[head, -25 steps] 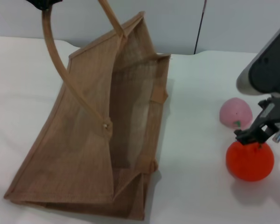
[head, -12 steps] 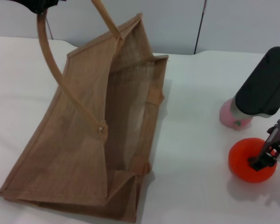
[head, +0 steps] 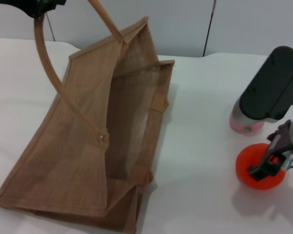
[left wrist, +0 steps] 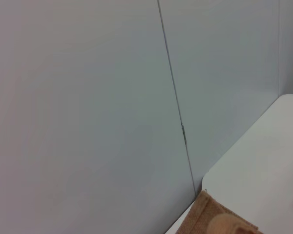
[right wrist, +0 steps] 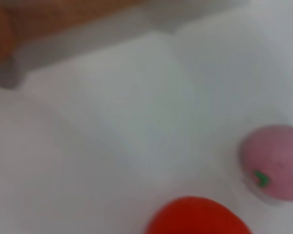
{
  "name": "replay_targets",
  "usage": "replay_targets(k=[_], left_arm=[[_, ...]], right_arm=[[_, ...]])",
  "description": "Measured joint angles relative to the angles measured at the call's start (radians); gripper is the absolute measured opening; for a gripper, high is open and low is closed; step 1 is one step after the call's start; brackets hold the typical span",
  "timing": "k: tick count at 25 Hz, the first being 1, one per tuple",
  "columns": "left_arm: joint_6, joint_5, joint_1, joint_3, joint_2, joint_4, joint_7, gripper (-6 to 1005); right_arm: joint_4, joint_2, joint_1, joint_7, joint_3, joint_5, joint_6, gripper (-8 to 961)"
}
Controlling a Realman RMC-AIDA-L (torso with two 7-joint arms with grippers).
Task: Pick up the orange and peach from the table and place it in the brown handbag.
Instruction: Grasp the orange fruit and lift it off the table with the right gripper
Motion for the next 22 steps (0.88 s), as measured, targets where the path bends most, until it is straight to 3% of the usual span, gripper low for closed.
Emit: replay_targets(k=[8, 22], left_arm=[[-0.002, 0.006, 0.001, -0.001, 0.000, 0.000, 0.000, 120], [-0.003, 0.007, 0.000, -0.012, 0.000, 0.001, -0.004, 120]], right_arm=[[-0.040, -0.002, 0.001, -0.002, 0.006, 0.056, 0.022, 871], [0.023, -0.002, 0.014, 0.002, 0.024, 0.002, 0.016, 873]])
